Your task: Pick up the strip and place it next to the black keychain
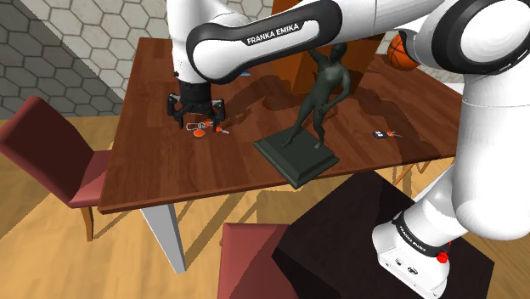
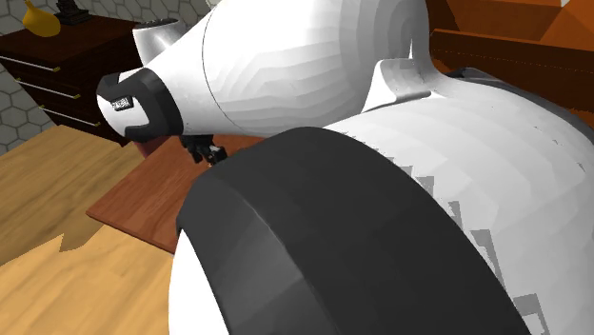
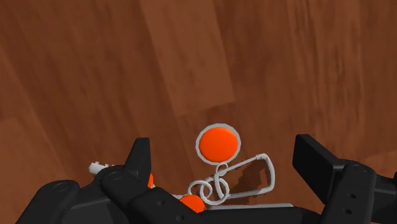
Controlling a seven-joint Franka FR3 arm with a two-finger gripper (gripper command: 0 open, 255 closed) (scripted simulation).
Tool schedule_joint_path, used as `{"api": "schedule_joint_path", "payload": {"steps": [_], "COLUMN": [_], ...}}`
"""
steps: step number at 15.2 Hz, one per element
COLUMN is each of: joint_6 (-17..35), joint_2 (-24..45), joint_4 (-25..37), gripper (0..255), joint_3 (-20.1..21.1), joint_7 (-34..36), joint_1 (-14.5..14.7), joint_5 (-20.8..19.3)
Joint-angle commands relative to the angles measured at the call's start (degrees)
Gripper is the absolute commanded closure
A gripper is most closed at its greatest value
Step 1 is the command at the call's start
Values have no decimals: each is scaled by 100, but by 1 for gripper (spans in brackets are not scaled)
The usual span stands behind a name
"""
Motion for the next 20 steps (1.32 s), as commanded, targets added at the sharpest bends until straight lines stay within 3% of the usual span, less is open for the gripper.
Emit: {"api": "schedule_joint_path", "payload": {"steps": [1, 10, 11, 20], "joint_6": [128, 221, 221, 222], "joint_2": [66, 115, 115, 116], "joint_4": [-64, -111, -111, -111], "gripper": [0, 0, 255, 255], "joint_3": [-20, -35, -35, -34], "joint_7": [25, 41, 41, 41], "joint_1": [11, 17, 17, 16], "joint_5": [-34, -58, -58, -59]}}
